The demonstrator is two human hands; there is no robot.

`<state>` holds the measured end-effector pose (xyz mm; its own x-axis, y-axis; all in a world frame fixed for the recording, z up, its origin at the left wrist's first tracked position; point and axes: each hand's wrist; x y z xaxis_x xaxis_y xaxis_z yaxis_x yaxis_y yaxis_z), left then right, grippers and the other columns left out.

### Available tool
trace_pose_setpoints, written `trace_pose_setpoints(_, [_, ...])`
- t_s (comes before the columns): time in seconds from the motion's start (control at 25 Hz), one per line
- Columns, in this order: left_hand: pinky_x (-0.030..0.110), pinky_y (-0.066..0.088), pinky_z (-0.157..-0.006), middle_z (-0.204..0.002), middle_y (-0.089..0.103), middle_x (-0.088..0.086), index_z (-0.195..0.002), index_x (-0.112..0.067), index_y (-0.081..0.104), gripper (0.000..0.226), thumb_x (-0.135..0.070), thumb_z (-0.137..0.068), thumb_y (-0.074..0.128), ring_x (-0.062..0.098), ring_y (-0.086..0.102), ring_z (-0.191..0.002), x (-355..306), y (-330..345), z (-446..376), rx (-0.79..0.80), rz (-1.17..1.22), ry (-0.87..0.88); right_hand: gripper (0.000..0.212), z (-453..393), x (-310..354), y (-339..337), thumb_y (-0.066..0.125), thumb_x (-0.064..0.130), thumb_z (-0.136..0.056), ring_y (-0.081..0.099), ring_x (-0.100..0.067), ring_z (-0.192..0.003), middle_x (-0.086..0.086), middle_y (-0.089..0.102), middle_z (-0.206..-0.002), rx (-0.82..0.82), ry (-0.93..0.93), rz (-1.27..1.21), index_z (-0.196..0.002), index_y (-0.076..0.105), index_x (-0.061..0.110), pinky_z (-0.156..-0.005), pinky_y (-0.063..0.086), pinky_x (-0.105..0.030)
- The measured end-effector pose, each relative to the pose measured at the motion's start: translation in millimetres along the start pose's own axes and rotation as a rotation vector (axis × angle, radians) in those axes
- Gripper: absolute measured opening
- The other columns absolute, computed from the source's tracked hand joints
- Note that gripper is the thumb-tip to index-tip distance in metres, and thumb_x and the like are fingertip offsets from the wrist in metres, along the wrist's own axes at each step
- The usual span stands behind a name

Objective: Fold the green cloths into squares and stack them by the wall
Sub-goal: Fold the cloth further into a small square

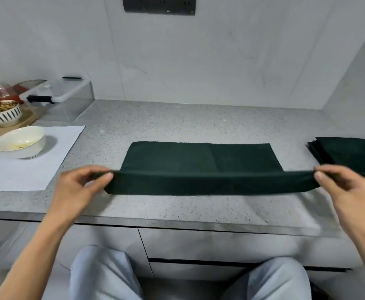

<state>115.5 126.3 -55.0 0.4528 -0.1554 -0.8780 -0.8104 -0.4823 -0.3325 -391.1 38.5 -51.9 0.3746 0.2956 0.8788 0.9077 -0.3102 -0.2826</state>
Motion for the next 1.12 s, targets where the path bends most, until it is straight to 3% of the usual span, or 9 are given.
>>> trace_pose_setpoints(0.12, [0.015,0.05,-0.075,-0.077,0.074,-0.015,-0.084,-0.023,0.074,0.014,-0.009,-0.083,0.075,0.001,0.066,-0.077,-11,25,-73,-0.026,0.201,-0.183,0.017,-69,13,30,0.07,0.015,-0.088,0.067,-0.009,-0.097,0.004,0.072,-0.102,-0.078,0.092,-0.163,-0.098,0.073,0.028,-0.091,0.052,-0.022])
trace_pose_setpoints(0.28, [0.014,0.049,-0.069,-0.087,0.073,-0.002,-0.088,-0.019,0.073,0.005,-0.015,-0.086,0.074,0.012,0.065,-0.082,15,69,-144,-0.025,0.173,-0.311,0.021,-141,-26,79,0.066,0.007,-0.09,0.066,-0.004,-0.084,0.003,0.066,-0.092,0.025,0.287,-0.163,-0.098,0.069,0.026,-0.081,0.054,-0.019])
trace_pose_setpoints(0.36, [0.015,0.052,-0.072,-0.103,0.07,0.005,-0.108,-0.014,0.069,0.02,-0.019,-0.088,0.072,0.014,0.065,-0.088,32,84,-154,0.037,0.135,-0.446,0.021,-154,-62,96,0.072,0.012,-0.084,0.065,-0.017,-0.096,0.001,0.067,-0.097,0.053,0.413,-0.018,-0.099,0.069,0.026,-0.094,0.053,-0.034])
trace_pose_setpoints(0.44, [0.028,0.051,-0.089,-0.122,0.062,0.004,-0.127,-0.019,0.058,0.043,-0.025,-0.087,0.073,0.021,0.062,-0.105,42,89,-151,0.083,0.034,-0.543,0.031,-156,-82,100,0.078,0.02,-0.076,0.064,-0.023,-0.1,-0.004,0.069,-0.11,0.045,0.484,0.134,-0.104,0.068,0.025,-0.098,0.05,-0.04])
trace_pose_setpoints(0.56, [0.033,0.048,-0.085,-0.117,0.061,0.001,-0.133,-0.029,0.05,0.049,-0.023,-0.089,0.069,0.022,0.062,-0.102,38,78,-136,0.13,-0.118,-0.522,0.042,-156,-89,91,0.078,0.031,-0.067,0.067,-0.026,-0.098,-0.006,0.069,-0.109,0.094,0.503,0.252,-0.106,0.063,0.032,-0.095,0.053,-0.046])
trace_pose_setpoints(0.72, [0.031,0.045,-0.088,-0.106,0.065,-0.002,-0.119,-0.034,0.06,0.041,-0.013,-0.086,0.072,0.016,0.061,-0.101,27,49,-102,0.279,-0.147,-0.491,0.039,-143,-80,74,0.073,0.01,-0.08,0.067,-0.029,-0.091,-0.009,0.068,-0.098,0.255,0.481,0.369,-0.113,0.059,0.024,-0.092,0.053,-0.046])
trace_pose_setpoints(0.84, [0.018,0.045,-0.085,-0.104,0.065,-0.005,-0.116,-0.025,0.065,0.038,-0.002,-0.087,0.069,0.01,0.062,-0.097,29,48,-84,0.353,-0.188,-0.45,0.031,-127,-77,72,0.069,0.001,-0.085,0.063,-0.031,-0.082,-0.009,0.064,-0.082,0.197,0.42,0.343,-0.11,0.061,0.017,-0.081,0.052,-0.039])
trace_pose_setpoints(0.92, [0.022,0.047,-0.093,-0.116,0.066,0.0,-0.128,-0.02,0.062,0.043,-0.002,-0.089,0.067,0.014,0.064,-0.105,35,51,-80,0.318,-0.205,-0.386,0.028,-116,-74,76,0.069,0.003,-0.085,0.063,-0.033,-0.087,-0.008,0.064,-0.084,0.14,0.364,0.369,-0.107,0.062,0.019,-0.078,0.049,-0.035])
trace_pose_setpoints(1.12, [0.045,0.04,-0.104,-0.139,0.048,0.005,-0.138,-0.016,0.052,0.046,-0.024,-0.094,0.059,0.03,0.048,-0.123,31,70,-61,0.183,-0.928,0.0,0.034,-87,-40,85,0.065,0.014,-0.086,0.058,-0.038,-0.1,-0.017,0.064,-0.114,0.088,0.079,0.898,-0.118,0.057,0.009,-0.081,0.048,-0.042])
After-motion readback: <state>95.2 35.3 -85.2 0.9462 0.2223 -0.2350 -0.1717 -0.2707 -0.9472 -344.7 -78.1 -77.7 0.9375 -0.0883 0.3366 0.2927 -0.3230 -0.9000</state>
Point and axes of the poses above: each hand's wrist, its own z-axis away from the middle knuckle, its own y-axis out of the palm, x = y × z
